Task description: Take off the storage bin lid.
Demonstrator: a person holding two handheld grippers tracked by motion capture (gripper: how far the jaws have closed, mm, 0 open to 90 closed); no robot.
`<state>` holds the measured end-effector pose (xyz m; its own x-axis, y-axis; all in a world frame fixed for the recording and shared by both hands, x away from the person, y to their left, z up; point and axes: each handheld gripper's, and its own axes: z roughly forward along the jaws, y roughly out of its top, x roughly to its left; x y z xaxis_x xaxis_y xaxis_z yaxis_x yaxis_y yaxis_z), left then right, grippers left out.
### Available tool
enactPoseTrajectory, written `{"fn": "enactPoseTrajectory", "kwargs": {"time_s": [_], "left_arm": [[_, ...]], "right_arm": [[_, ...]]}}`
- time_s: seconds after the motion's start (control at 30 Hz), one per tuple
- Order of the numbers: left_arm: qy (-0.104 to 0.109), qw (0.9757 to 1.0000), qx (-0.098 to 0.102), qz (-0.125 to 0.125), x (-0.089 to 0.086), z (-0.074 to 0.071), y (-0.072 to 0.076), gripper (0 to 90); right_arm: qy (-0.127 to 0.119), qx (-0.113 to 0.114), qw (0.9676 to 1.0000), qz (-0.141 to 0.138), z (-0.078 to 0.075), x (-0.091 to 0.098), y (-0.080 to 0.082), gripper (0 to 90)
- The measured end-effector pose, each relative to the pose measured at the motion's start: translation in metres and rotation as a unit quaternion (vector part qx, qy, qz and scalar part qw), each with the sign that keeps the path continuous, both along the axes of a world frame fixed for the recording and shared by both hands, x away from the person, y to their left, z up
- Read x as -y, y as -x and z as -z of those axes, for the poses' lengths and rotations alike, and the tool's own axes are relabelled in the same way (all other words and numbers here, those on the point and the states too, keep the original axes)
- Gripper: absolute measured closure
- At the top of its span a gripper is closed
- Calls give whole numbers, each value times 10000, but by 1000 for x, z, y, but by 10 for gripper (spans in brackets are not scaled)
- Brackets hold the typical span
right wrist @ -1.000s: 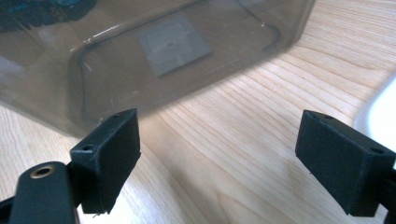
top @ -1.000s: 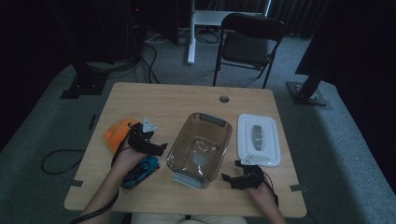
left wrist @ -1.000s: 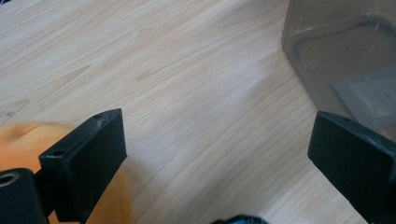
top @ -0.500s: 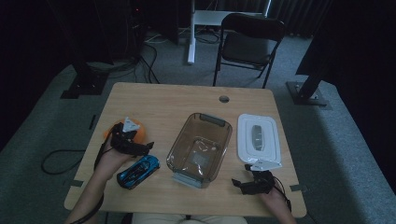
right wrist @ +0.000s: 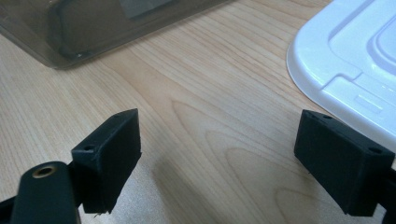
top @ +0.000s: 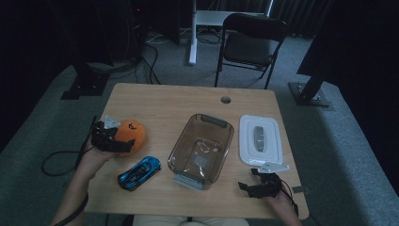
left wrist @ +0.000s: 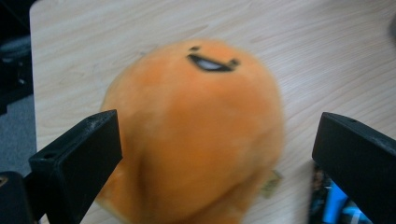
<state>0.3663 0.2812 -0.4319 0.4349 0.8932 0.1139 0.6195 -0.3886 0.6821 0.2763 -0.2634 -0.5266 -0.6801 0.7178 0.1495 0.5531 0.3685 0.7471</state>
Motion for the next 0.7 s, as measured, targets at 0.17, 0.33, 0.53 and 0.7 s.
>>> {"fn": "enactPoseTrajectory", "kwargs": {"time_s": [0.17,0.33,0.53,0.7], "left_arm": [[127,9994,-307,56,-13,11,-13,93],[347,9985,-425,-88,-20,24,-20,134],[328,9982,-463,-217,-21,32,-21,245],[101,9985,-447,-301,-18,33,-15,461]], "right_arm": [[-13,-1,10000,26,0,1,0,141],[-21,0,10000,49,0,0,0,142],[21,13,10000,63,0,0,0,142],[25,17,10000,66,0,0,0,142]]}}
